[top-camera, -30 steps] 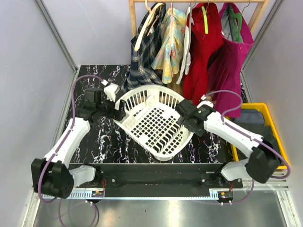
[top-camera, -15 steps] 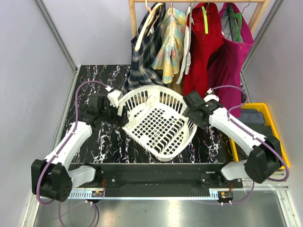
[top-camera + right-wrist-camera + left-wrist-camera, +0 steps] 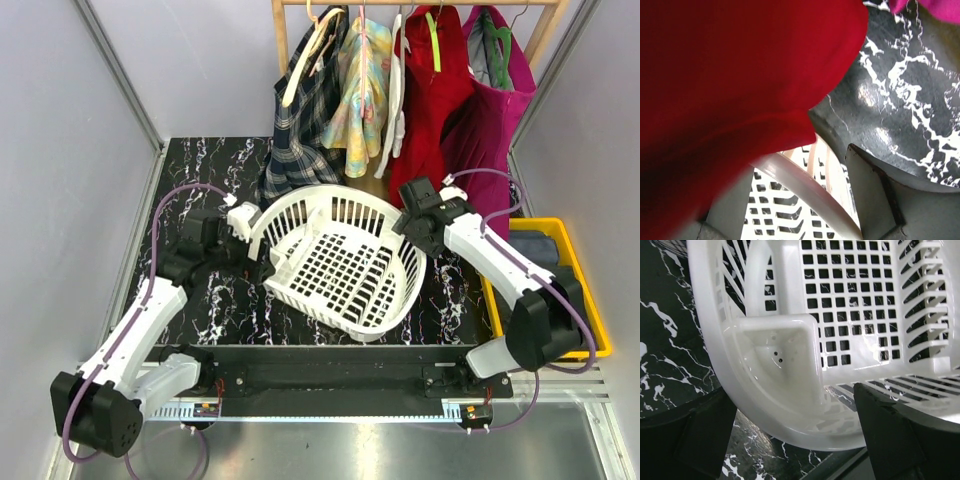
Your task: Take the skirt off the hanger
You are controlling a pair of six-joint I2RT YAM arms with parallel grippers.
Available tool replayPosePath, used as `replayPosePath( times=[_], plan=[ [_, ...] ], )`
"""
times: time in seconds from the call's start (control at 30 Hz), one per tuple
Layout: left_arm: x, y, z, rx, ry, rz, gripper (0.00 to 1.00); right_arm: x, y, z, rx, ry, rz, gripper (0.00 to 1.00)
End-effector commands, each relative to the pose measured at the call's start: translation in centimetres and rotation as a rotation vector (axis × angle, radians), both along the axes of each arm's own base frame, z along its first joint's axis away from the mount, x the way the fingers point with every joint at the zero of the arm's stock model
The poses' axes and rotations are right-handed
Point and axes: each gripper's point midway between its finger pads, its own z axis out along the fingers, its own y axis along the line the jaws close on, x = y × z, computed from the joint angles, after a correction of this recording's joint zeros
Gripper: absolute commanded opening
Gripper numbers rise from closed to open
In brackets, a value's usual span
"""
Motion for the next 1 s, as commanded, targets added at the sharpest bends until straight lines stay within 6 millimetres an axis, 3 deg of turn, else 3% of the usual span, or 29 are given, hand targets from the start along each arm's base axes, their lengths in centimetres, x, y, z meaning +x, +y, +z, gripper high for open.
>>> replayPosePath(
  times=[0.0, 0.23, 0.4, 0.57, 0.83, 0.93, 0.97],
  plan=[
    [-1.3, -2.7, 2.8, -0.105, 0.016, -0.091, 0.99, 3.3, 1.4, 1.3, 0.028, -0.068, 0.034, 0.78],
    [-3.2, -4.4, 3.5, -0.177, 0.083, -0.117, 0.99, 5.8, 2.9, 1.8, 0.04, -0.084, 0.092, 0.77],
    [-4.1, -5.1, 4.1, -0.219, 0.098, -0.147, 0.99, 7.1, 4.1, 3.1, 0.076, -0.127, 0.122, 0.77],
    [-6.2, -7.4, 4.9, -0.3, 0.173, -0.267, 0.99, 8.2, 5.3, 4.3, 0.107, -0.155, 0.168, 0.78],
    [-8.1, -9.6, 5.8, -0.341, 0.236, -0.376, 0.99, 7.3, 5.0, 6.6, 0.085, -0.23, 0.242, 0.91],
    [-7.2, -9.3, 7.6, -0.306, 0.163, -0.371, 0.99, 6.3, 4.2, 7.8, 0.067, -0.264, 0.254, 1.0],
    [-6.5, -9.0, 9.0, -0.28, 0.121, -0.35, 0.99, 5.8, 4.0, 8.8, 0.074, -0.289, 0.26, 1.0]
  ],
)
